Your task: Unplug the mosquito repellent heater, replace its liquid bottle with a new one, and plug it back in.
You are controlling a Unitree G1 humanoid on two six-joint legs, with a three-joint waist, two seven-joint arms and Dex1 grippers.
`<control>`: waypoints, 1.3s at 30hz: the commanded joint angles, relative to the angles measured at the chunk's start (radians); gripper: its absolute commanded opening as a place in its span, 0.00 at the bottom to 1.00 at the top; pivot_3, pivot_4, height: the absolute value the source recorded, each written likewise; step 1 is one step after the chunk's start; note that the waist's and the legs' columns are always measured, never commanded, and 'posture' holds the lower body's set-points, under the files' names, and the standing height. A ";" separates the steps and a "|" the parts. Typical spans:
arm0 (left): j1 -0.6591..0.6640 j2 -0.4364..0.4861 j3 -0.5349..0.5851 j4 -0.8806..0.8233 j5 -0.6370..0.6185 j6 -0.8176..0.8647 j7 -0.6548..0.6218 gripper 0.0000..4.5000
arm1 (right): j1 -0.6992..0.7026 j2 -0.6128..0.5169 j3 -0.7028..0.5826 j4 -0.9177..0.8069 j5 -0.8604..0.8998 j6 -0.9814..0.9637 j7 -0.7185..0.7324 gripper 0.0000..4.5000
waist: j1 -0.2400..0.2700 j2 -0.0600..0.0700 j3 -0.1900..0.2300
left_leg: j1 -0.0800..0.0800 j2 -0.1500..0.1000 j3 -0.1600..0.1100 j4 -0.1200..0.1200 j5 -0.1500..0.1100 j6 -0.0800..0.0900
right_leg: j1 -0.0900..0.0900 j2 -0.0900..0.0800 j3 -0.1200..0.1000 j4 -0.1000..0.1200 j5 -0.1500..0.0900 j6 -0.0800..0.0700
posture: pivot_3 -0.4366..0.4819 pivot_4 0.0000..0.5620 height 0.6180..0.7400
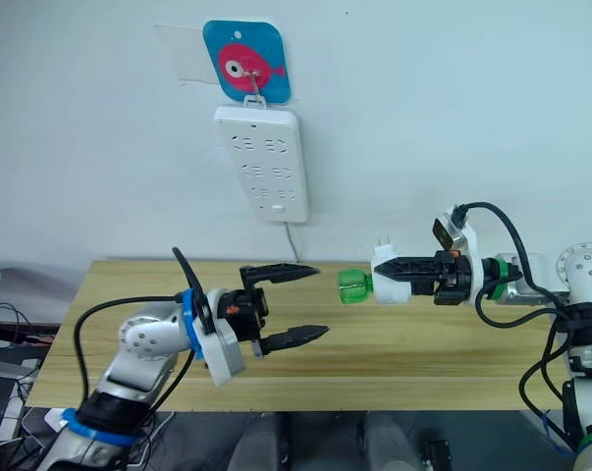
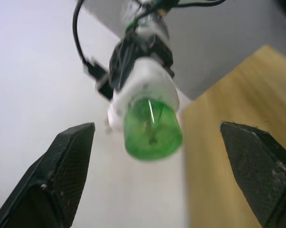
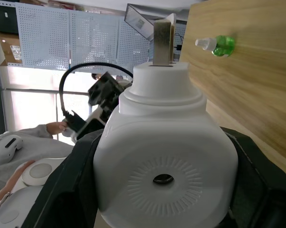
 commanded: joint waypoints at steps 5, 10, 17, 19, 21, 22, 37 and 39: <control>-0.079 -0.077 0.032 0.143 0.258 -0.153 0.238 0.99 | -0.011 -0.018 -0.011 -0.036 0.101 0.010 -0.018 0.67 | -0.003 0.000 0.000 | 0.000 0.000 0.000 0.000 0.000 0.001 | 0.000 0.000 0.000 0.001 0.000 0.000 | 0.36 0.42 1.00; -0.105 -0.086 0.009 0.156 0.317 -0.159 0.328 0.99 | -0.006 -0.029 -0.001 -0.045 0.133 0.000 -0.033 0.67 | -0.006 0.000 0.000 | 0.000 0.000 0.000 0.001 0.000 0.001 | 0.000 0.000 0.000 0.002 0.000 0.000 | 0.36 0.42 1.00; -0.121 -0.081 -0.025 0.138 0.347 -0.150 0.395 0.99 | 0.009 -0.036 0.013 -0.064 0.167 -0.022 -0.054 0.67 | -0.007 0.000 0.000 | 0.000 0.000 0.000 0.001 0.000 0.000 | 0.000 0.000 -0.001 0.003 0.000 0.000 | 0.35 0.41 1.00; -0.126 -0.076 -0.035 0.139 0.349 -0.153 0.406 0.99 | 0.012 -0.037 0.017 -0.070 0.173 -0.028 -0.058 0.67 | -0.007 0.000 0.000 | 0.000 0.000 0.000 0.001 0.000 0.000 | 0.000 0.000 -0.001 0.003 0.000 0.000 | 0.35 0.41 1.00; -0.131 -0.072 -0.044 0.141 0.352 -0.151 0.416 0.99 | 0.013 -0.038 0.021 -0.073 0.182 -0.035 -0.063 0.67 | -0.007 0.000 0.000 | 0.000 0.000 0.000 0.001 0.000 0.000 | 0.000 0.000 -0.001 0.003 0.000 0.000 | 0.35 0.41 1.00; -0.135 -0.070 -0.050 0.142 0.351 -0.153 0.419 0.95 | 0.015 -0.039 0.024 -0.076 0.187 -0.040 -0.066 0.67 | -0.007 0.000 0.000 | 0.000 0.000 0.000 0.001 0.000 0.000 | 0.000 0.000 -0.001 0.003 0.000 0.000 | 0.34 0.41 1.00; -0.104 0.018 -0.248 -0.061 -0.287 0.409 0.120 0.49 | 0.039 -0.068 0.014 -0.132 0.117 -0.030 -0.037 0.67 | -0.009 0.000 0.000 | 0.000 0.000 0.000 0.001 0.001 -0.001 | 0.000 0.000 -0.001 0.004 0.000 0.000 | 0.34 0.43 1.00; -0.093 0.032 -0.233 -0.185 -0.514 0.750 0.110 0.49 | 0.041 -0.078 0.012 -0.125 0.116 -0.026 -0.026 0.67 | -0.009 0.000 0.000 | 0.000 0.000 -0.001 0.001 0.001 -0.002 | 0.000 -0.001 -0.002 0.003 0.000 0.001 | 0.34 0.43 1.00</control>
